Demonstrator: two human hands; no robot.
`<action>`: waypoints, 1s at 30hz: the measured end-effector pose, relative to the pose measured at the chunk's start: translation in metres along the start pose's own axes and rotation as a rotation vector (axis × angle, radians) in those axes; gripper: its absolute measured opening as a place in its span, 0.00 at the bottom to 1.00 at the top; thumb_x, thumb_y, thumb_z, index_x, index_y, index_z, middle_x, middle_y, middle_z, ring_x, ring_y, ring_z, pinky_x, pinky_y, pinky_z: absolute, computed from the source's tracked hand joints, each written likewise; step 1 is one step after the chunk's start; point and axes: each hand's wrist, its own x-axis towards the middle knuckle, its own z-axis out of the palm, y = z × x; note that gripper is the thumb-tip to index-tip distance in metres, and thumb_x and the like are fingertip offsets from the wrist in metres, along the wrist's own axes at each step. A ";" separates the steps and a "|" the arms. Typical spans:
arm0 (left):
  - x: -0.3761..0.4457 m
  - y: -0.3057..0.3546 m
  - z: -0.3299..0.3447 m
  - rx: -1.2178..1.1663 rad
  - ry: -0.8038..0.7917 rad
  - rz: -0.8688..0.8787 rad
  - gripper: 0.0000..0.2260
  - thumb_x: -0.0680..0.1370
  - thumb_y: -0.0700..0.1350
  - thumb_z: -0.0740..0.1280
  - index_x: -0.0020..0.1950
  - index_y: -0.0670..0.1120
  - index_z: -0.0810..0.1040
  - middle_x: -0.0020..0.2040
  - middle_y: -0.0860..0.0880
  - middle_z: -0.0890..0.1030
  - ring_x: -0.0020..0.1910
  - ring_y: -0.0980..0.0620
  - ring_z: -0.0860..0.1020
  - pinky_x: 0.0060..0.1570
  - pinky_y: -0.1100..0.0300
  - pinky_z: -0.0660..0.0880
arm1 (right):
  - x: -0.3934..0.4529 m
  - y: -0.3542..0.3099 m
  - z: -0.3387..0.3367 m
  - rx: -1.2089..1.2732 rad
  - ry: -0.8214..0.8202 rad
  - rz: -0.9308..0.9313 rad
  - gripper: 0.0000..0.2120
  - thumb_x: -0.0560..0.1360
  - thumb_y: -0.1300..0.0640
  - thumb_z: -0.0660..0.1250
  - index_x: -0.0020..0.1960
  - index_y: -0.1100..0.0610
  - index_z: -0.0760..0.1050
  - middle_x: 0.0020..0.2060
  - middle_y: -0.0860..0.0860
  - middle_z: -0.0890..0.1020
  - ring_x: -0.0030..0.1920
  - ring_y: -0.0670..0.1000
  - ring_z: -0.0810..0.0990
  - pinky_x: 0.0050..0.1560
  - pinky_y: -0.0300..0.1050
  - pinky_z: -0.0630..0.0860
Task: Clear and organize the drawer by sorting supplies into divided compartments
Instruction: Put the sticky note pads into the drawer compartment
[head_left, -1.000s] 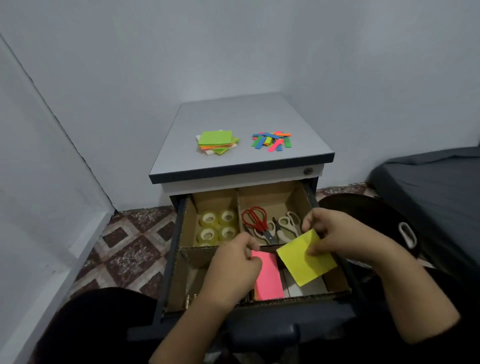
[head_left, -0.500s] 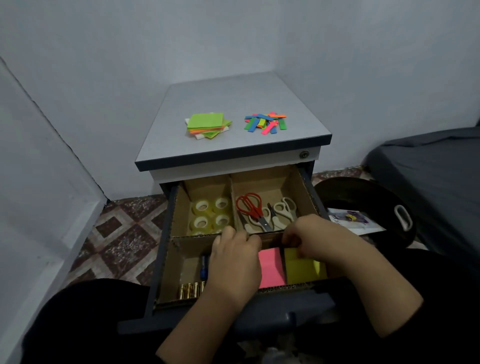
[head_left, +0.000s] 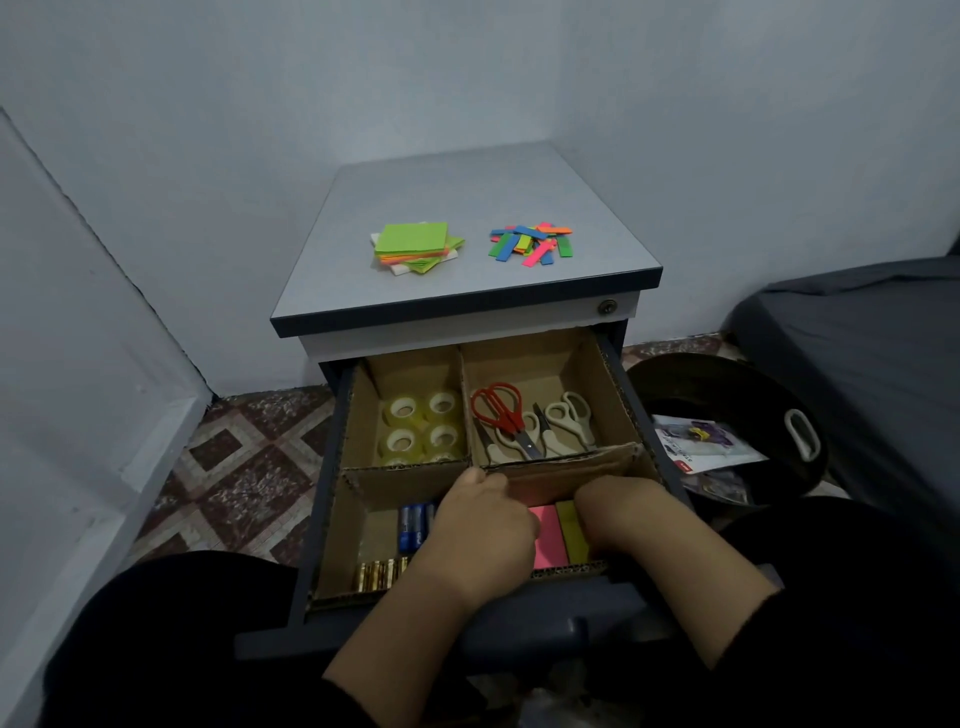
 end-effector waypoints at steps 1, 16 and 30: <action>0.001 0.000 0.000 0.015 -0.019 0.005 0.15 0.79 0.42 0.57 0.56 0.48 0.82 0.47 0.48 0.81 0.53 0.48 0.69 0.54 0.54 0.56 | 0.002 0.000 0.000 -0.008 -0.010 0.001 0.14 0.77 0.60 0.63 0.62 0.60 0.75 0.60 0.57 0.78 0.59 0.57 0.77 0.60 0.53 0.75; 0.002 0.003 -0.002 0.018 -0.039 -0.012 0.15 0.79 0.41 0.57 0.53 0.48 0.83 0.45 0.48 0.81 0.51 0.47 0.70 0.53 0.54 0.58 | 0.005 0.000 0.002 -0.003 0.026 -0.001 0.14 0.77 0.59 0.63 0.62 0.60 0.75 0.59 0.56 0.78 0.60 0.57 0.76 0.60 0.52 0.75; 0.009 -0.060 -0.044 -0.887 0.910 -0.367 0.17 0.78 0.35 0.64 0.63 0.49 0.77 0.54 0.56 0.79 0.55 0.62 0.76 0.54 0.67 0.73 | -0.046 0.002 -0.075 0.850 0.683 -0.313 0.04 0.73 0.56 0.72 0.40 0.50 0.78 0.34 0.44 0.82 0.36 0.38 0.79 0.36 0.33 0.73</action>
